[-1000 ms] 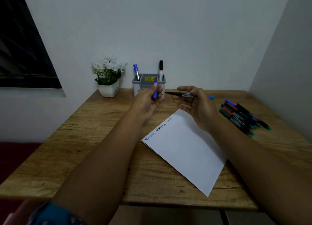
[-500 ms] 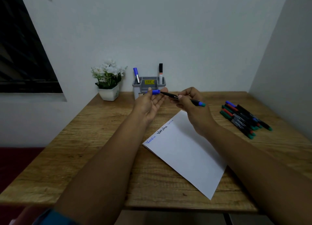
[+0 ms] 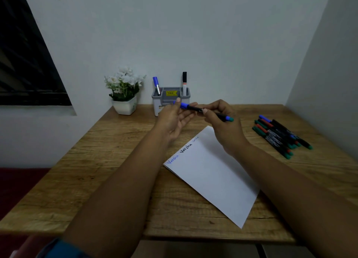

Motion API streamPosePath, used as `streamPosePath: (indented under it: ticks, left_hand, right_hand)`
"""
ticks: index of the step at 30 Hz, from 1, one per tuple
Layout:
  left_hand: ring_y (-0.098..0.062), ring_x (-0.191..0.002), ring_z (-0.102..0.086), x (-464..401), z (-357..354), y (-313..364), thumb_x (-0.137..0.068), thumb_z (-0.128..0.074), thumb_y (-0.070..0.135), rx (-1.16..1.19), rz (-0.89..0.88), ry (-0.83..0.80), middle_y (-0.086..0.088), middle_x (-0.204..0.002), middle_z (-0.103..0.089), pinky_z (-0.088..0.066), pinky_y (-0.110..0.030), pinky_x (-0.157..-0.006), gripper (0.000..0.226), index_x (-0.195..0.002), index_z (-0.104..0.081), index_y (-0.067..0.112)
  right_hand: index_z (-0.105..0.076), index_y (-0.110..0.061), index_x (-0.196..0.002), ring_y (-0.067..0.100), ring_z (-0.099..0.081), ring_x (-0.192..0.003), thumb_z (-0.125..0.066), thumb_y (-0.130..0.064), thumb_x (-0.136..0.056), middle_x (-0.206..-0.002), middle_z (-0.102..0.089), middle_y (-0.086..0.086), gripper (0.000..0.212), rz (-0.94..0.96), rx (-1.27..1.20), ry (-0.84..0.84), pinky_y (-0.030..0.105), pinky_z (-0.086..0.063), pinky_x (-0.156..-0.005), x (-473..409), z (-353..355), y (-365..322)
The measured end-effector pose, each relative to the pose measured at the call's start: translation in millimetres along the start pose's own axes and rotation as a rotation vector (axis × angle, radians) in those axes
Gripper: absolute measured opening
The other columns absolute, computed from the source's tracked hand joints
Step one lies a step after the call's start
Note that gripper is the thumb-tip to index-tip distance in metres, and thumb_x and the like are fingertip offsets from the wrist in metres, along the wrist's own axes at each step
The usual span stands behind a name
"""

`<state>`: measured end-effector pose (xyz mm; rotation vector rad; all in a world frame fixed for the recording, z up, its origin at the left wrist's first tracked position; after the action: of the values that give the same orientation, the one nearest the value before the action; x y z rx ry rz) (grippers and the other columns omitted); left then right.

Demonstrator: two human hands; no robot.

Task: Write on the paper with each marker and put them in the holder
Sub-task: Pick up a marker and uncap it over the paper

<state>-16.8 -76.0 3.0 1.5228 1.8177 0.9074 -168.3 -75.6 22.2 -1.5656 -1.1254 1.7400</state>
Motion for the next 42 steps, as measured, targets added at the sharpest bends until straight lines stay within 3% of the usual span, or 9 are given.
streamPosePath:
  ticks: [3,7,16,21,26,29,33,38,42]
  left_hand:
    - [-0.026,-0.090,-0.070,0,-3,-3,-0.101,-0.046,0.022,-0.112,-0.006,-0.012,-0.023,-0.106,-0.066,-0.059,-0.033,-0.080,0.030,-0.120,-0.045,-0.001]
    - [-0.023,-0.081,-0.070,4,-12,-6,-0.099,-0.050,0.017,-0.031,0.008,-0.036,-0.018,-0.089,-0.068,-0.061,-0.029,-0.069,0.013,-0.097,-0.052,0.004]
    - [-0.019,-0.075,-0.071,3,-10,-4,-0.100,-0.049,0.017,-0.097,-0.011,-0.017,-0.015,-0.087,-0.067,-0.060,-0.027,-0.066,0.010,-0.098,-0.051,0.007]
    - [-0.014,-0.066,-0.068,3,-8,-1,-0.098,-0.052,0.014,-0.141,0.000,-0.061,-0.014,-0.088,-0.062,-0.060,-0.031,-0.066,0.030,-0.123,-0.044,0.000]
    - [-0.018,-0.070,-0.069,-4,9,15,-0.097,-0.055,0.014,-0.197,-0.117,0.037,-0.017,-0.095,-0.062,-0.058,-0.029,-0.060,0.023,-0.115,-0.043,0.007]
    - [-0.015,-0.065,-0.068,-6,23,30,-0.097,-0.055,0.020,-0.465,-0.268,0.131,-0.013,-0.091,-0.065,-0.058,-0.028,-0.056,0.035,-0.127,-0.039,0.011]
    - [-0.001,-0.049,-0.060,-1,17,43,-0.099,-0.050,0.019,-0.745,-0.480,0.134,0.000,-0.078,-0.061,-0.053,-0.022,-0.048,0.049,-0.143,-0.029,0.016]
    - [0.001,-0.051,-0.057,-3,19,46,-0.099,-0.050,0.017,-0.764,-0.582,0.145,-0.002,-0.085,-0.062,-0.053,-0.020,-0.054,0.050,-0.140,-0.022,0.009]
    - [0.000,-0.064,-0.062,-10,27,41,-0.097,-0.052,0.007,-0.667,-0.539,0.143,-0.009,-0.087,-0.064,-0.054,-0.019,-0.063,0.044,-0.133,-0.028,0.007]
  right_hand:
    - [-0.070,-0.003,-0.096,0.019,-0.071,-0.097,-0.067,-0.003,-0.089,-0.099,-0.075,0.009,0.007,0.107,0.010,-0.056,0.027,-0.054,-0.084,1,-2,-8]
    - [-0.072,0.001,-0.099,0.018,-0.072,-0.094,-0.070,0.000,-0.086,-0.097,-0.075,0.009,0.012,0.239,0.094,-0.056,0.025,-0.054,-0.084,0,0,-13]
    - [-0.074,0.001,-0.096,0.007,-0.066,-0.082,-0.073,0.002,-0.083,-0.087,-0.066,0.012,0.013,0.397,0.298,0.004,0.017,-0.051,-0.076,-1,-2,-16]
    - [-0.076,-0.002,-0.100,0.019,-0.071,-0.085,-0.078,-0.007,-0.080,-0.087,-0.071,0.011,0.021,0.251,0.188,-0.005,0.031,-0.056,-0.078,-10,-4,-5]
    - [-0.077,-0.014,-0.103,0.023,-0.071,-0.087,-0.071,-0.032,-0.087,-0.091,-0.075,0.005,0.025,0.104,0.197,-0.108,0.041,-0.057,-0.081,-8,-12,6]
    - [-0.076,-0.014,-0.100,0.017,-0.072,-0.082,-0.064,-0.018,-0.093,-0.088,-0.075,0.008,0.014,0.036,0.259,-0.171,0.037,-0.057,-0.081,-4,-17,16]
    - [-0.070,-0.008,-0.115,0.016,-0.072,-0.085,-0.073,-0.005,-0.084,-0.097,-0.074,0.007,0.031,0.094,0.431,-0.261,0.035,-0.059,-0.081,-8,-29,16]
    - [-0.062,-0.014,-0.124,0.011,-0.062,-0.072,-0.074,-0.013,-0.084,-0.094,-0.071,0.004,0.041,0.161,0.750,-0.354,0.011,-0.047,-0.067,-26,-50,3]
    - [-0.025,-0.023,-0.149,0.018,-0.063,-0.076,-0.071,-0.007,-0.082,-0.104,-0.068,0.006,0.082,0.091,0.900,-0.500,0.035,-0.055,-0.074,-44,-74,12]
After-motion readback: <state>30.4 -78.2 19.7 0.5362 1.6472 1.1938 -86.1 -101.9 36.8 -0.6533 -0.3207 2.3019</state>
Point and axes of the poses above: each hand's wrist, its own x-axis away from the middle knuckle, its own z-axis out of the back of the hand, y = z × x, the point moved 8 cm from there along -x, towards the middle knuckle
